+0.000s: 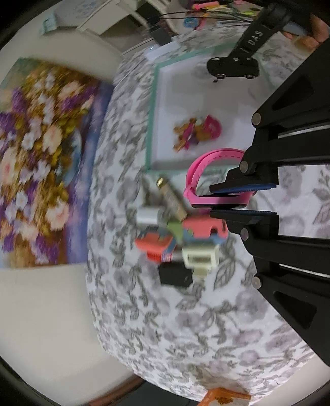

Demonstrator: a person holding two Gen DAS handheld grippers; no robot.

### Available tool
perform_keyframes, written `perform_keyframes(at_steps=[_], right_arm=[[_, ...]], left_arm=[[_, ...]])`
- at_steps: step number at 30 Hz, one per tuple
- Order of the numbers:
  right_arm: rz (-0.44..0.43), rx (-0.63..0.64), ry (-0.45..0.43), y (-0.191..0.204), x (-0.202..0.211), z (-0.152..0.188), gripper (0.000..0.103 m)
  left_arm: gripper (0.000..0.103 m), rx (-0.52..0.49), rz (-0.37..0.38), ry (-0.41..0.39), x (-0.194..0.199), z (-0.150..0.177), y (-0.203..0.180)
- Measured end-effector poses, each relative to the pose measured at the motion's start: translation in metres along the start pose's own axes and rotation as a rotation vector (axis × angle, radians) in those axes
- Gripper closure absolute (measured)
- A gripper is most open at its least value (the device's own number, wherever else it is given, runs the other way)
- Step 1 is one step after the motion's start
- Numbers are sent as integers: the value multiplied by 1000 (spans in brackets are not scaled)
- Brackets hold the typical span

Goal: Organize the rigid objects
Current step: 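Lift and carry the black toy car and pink band into the tray with both tools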

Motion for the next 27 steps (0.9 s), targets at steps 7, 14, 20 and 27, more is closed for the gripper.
perform_keyframes(at_steps=[7, 14, 20, 27], right_arm=[[27, -84, -5, -40, 3, -3, 74], [45, -95, 5, -47, -2, -3, 74], [55, -88, 22, -46, -9, -1, 74], [59, -91, 47, -48, -21, 1, 74]], left_arm=[[91, -90, 32, 48, -15, 12, -41], [91, -137, 53, 84, -27, 21, -61], [91, -160, 58, 109, -41, 25, -70], [91, -202, 38, 126, -55, 29, -81]])
Point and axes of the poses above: each gripper's, at about its wrist camera, not at the fingertips, and x roughly against the way its jaws point, y to its left, z to its underside, the point moved 3 cm from there along -x, roughly the way its jaws point, and after that the axes turned 4 degrees about y, right-handed, at the moved point
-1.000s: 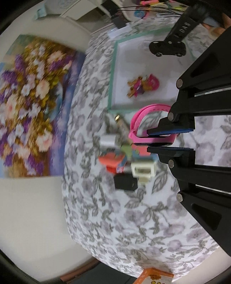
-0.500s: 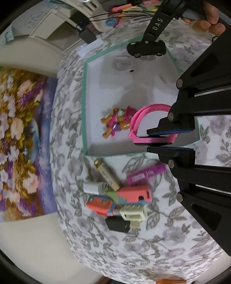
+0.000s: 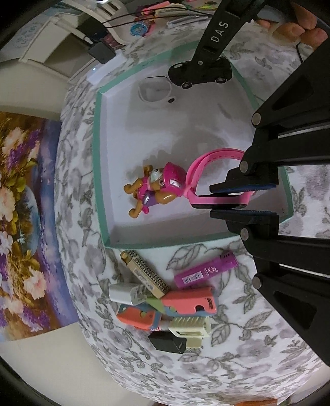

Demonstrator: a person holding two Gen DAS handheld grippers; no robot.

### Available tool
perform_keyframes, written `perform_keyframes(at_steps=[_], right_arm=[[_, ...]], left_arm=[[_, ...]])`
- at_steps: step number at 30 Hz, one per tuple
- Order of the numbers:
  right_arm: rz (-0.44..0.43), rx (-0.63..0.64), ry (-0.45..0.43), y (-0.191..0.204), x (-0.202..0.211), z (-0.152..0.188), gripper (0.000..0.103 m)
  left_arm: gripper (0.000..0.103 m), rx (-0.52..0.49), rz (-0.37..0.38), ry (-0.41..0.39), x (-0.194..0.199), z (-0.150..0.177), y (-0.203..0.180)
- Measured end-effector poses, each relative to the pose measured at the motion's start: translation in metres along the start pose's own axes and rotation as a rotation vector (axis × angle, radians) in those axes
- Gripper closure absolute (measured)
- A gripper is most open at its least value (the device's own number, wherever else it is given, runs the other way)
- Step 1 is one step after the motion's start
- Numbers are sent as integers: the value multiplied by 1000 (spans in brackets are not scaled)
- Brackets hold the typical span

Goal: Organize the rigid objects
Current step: 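Lift and carry the black toy car and pink band into the tray with both tools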

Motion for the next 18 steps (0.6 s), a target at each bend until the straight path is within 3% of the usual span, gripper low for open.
perform_keyframes(at_steps=[18], right_arm=[[22, 0, 57, 0, -22, 4, 74]], left_arm=[[91, -30, -24, 66, -36, 4, -9]])
Point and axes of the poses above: each gripper's, at about its wrist camera, not at the fingertips, and x roughly against the way its jaws point, y to its left, z to its underside, the point moved 3 cm from there along -x, roughly the way its jaws point, and after that the axes turned 4 degrees about y, right-handed, at the moved point
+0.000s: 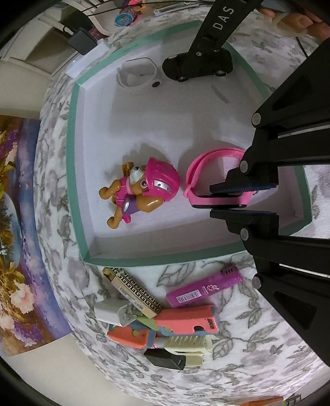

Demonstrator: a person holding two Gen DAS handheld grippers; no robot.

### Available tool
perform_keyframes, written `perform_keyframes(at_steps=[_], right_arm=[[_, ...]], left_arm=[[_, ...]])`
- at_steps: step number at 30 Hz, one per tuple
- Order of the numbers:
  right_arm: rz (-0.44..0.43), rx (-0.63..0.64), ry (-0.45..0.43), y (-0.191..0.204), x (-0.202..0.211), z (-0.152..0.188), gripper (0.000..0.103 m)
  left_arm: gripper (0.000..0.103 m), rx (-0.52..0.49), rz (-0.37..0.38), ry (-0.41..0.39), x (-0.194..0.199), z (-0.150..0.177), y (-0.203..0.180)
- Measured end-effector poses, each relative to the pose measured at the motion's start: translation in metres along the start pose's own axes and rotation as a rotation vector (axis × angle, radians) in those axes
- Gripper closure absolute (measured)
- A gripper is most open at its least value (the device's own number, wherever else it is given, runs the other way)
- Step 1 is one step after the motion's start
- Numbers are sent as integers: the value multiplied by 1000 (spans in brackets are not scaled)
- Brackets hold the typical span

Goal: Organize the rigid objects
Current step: 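Lift and carry the black toy car and pink band into the tray with both tools, then open the right tool releasing the toy car while the left tool releases the pink band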

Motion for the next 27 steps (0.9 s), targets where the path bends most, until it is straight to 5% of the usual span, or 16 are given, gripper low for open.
perform_keyframes(at_steps=[18, 22, 27], right_arm=[[16, 28, -3, 7, 2, 0, 73], [22, 43, -23, 11, 12, 0, 56], [24, 60, -52, 16, 21, -2, 56]], left_arm=[[89, 16, 37, 5, 3, -2, 3], [79, 24, 57, -11, 13, -3, 4], [73, 47, 63, -51, 30, -6, 14]])
Point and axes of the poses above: each gripper's, at about its wrist camera, not at the fingertips, and x roughly against the way its jaws point, y to its left, z to its underside, the point moved 3 cm from there along -x, roughly the way its jaws point, and after that the axes turned 4 degrees about y, right-handed, at the moved point
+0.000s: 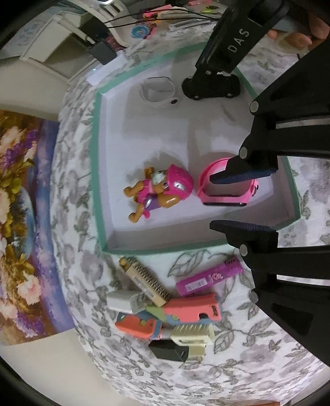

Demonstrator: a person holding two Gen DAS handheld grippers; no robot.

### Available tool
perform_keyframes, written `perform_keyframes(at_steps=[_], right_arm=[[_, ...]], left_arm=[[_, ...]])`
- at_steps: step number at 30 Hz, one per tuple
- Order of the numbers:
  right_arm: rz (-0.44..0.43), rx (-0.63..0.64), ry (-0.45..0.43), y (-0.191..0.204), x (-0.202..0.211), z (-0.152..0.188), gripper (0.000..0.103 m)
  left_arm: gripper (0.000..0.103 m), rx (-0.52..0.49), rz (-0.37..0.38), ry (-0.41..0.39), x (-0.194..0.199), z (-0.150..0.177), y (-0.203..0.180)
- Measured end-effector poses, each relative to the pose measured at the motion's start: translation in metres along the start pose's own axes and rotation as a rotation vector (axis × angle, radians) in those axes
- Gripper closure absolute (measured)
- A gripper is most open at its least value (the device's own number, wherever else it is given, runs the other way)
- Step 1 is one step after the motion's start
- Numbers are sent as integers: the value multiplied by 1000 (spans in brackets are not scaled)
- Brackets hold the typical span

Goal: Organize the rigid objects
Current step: 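Open the right tool releasing the toy car while the left tool releases the pink band, then move both open tools from the tray back over the pile of items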

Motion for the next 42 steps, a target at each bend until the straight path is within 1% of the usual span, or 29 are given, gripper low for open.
perform_keyframes(at_steps=[3, 4, 5, 6, 7, 9, 11, 13, 14, 15, 17, 20, 22, 24, 28, 32, 39, 42], right_arm=[[3, 8, -5, 2, 2, 0, 56], [3, 11, -5, 3, 1, 0, 56], [4, 15, -6, 4, 1, 0, 55], [7, 18, -5, 5, 1, -1, 51], [10, 21, -5, 6, 0, -1, 46], [17, 30, -5, 7, 0, 0, 44], [25, 36, -4, 9, -1, 0, 38], [31, 43, -3, 11, -2, 1, 30], [33, 48, -3, 12, -2, 1, 29], [33, 51, -2, 13, -3, 1, 26], [34, 54, -1, 13, -4, 2, 21], [38, 60, -4, 15, -4, 2, 14], [41, 66, -5, 16, -4, 2, 1], [40, 71, -12, 18, -4, 2, 0], [32, 78, -31, 22, -2, 1, 0], [8, 74, -63, 28, 3, 0, 0], [-23, 41, -137, 38, 16, -5, 0], [-23, 43, -189, 44, 23, -8, 0]], left_arm=[[70, 30, -8, -20, 7, -4, 10], [68, 38, -11, -24, 9, -4, 12], [63, 49, -14, -28, 10, -5, 16], [59, 62, -19, -31, 11, -5, 19], [58, 77, -25, -32, 12, -6, 23], [52, 96, -36, -32, 13, -7, 30], [49, 111, -60, -32, 12, -8, 36], [48, 122, -82, -30, 12, -8, 42], [46, 128, -87, -29, 12, -8, 45], [39, 135, -92, -26, 12, -8, 47], [30, 149, -105, -21, 10, -7, 53], [24, 160, -128, -17, 8, -8, 60], [22, 167, -142, -17, 8, -8, 65], [14, 179, -148, -20, 7, -9, 71], [13, 218, -161, -31, 8, -10, 88], [7, 266, -181, -45, 11, -13, 111], [5, 344, -217, -88, 22, -19, 154], [4, 367, -226, -103, 26, -22, 169]])
Point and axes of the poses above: each gripper's, at about its wrist camera, not at the fingertips, and x roughly against the way its jaws point, y to its left, z to its underside, the point moved 3 cm from there along -x, roughly the way its jaws point, and after that the axes turned 4 degrees about y, right-handed, at the moved point
